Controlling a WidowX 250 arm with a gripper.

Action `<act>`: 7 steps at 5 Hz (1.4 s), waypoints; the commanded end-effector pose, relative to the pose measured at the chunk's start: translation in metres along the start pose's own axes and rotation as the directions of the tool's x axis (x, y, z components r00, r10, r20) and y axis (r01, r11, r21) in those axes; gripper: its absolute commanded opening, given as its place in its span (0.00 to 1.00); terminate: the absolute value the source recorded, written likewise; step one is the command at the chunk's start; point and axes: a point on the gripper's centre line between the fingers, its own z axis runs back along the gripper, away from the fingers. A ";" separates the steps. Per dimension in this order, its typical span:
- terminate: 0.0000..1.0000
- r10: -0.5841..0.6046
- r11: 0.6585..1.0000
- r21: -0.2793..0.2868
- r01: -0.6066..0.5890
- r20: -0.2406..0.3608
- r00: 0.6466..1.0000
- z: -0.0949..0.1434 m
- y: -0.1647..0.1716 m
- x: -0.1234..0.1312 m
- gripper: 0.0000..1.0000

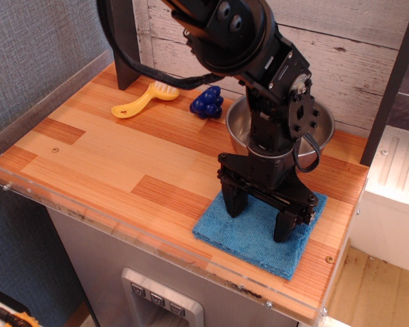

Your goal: Move the blue towel to the front left corner of the table below the yellow brush.

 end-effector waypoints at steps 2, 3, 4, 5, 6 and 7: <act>0.00 0.057 0.998 -0.038 -0.057 -0.021 0.998 -0.027 0.106 -0.039 1.00; 0.00 0.097 0.995 -0.026 -0.098 -0.022 0.995 -0.026 0.136 -0.052 1.00; 0.00 0.124 0.992 -0.006 -0.124 -0.027 0.992 -0.019 0.157 -0.072 1.00; 0.00 0.115 0.993 0.001 -0.115 -0.032 0.993 -0.009 0.170 -0.078 1.00; 0.00 0.087 0.996 0.026 -0.086 -0.034 0.996 0.001 0.191 -0.079 1.00; 0.00 0.069 0.998 0.013 -0.068 -0.031 0.997 0.001 0.205 -0.077 1.00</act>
